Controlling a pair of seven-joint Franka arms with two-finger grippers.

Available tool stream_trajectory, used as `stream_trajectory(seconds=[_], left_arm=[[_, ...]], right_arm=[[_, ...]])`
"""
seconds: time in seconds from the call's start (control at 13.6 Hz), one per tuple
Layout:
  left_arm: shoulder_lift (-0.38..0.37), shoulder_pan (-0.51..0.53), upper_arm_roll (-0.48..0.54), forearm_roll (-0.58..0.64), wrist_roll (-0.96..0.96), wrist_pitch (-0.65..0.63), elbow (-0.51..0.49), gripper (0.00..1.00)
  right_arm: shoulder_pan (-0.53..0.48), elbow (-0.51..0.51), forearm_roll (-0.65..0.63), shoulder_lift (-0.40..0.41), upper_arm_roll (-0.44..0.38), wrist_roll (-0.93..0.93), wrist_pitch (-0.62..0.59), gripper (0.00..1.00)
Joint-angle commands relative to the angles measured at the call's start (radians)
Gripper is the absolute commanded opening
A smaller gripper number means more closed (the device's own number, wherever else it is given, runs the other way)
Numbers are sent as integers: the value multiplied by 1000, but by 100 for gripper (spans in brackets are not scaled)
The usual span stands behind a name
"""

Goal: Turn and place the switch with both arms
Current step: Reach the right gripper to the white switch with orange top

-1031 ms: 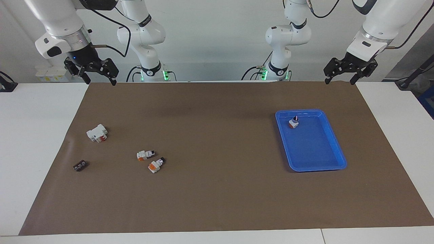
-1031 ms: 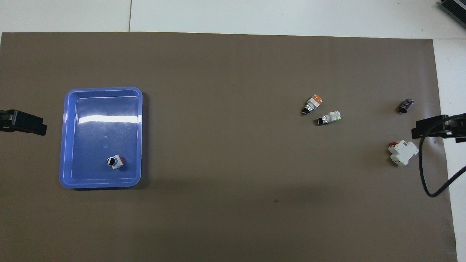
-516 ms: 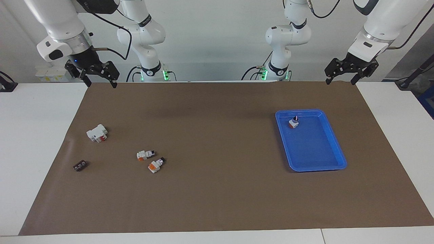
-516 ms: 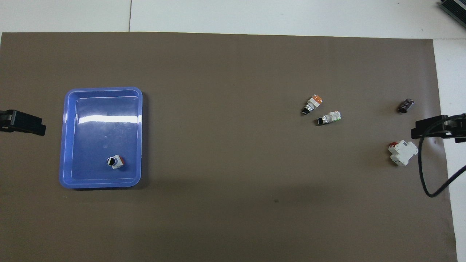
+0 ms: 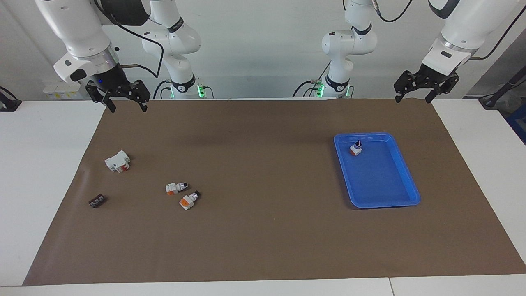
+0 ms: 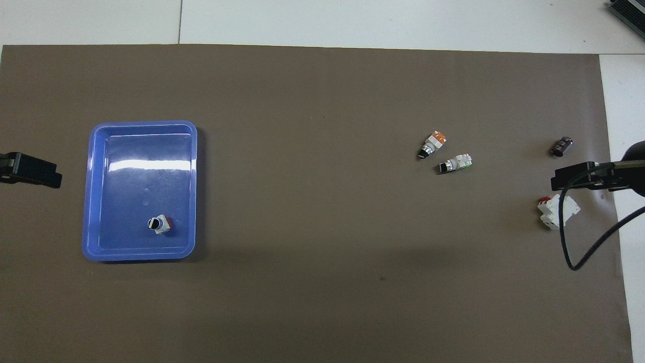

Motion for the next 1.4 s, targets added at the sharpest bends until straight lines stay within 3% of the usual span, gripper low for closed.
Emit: stream_trajectory(seconds=[0.0,0.29,0.66,1.1,1.18,1.33], left_arm=[[-26,8,-1,-11,-7,2,-30,100],[-26,7,-3,-11,-8,4,-30,100],[-26,2,-3,-11,-2,13,-29,100],[-24,-21,-3,-13,-1,67,-13,100],[-18,-20,-3,-14,-1,67,-6,100],[-13,-15,-3,-16,1,68,-3,100]], right_arm=[[-3,-28,10,-24,2,-10,17,100],[-3,-28,10,-25,2,-7,16,100],[16,-45,11,-31,2,267,17,100],[13,-58,8,-42,2,248,31,100],[3,-75,10,-38,2,316,58,100],[12,-176,20,-27,2,567,262,100]])
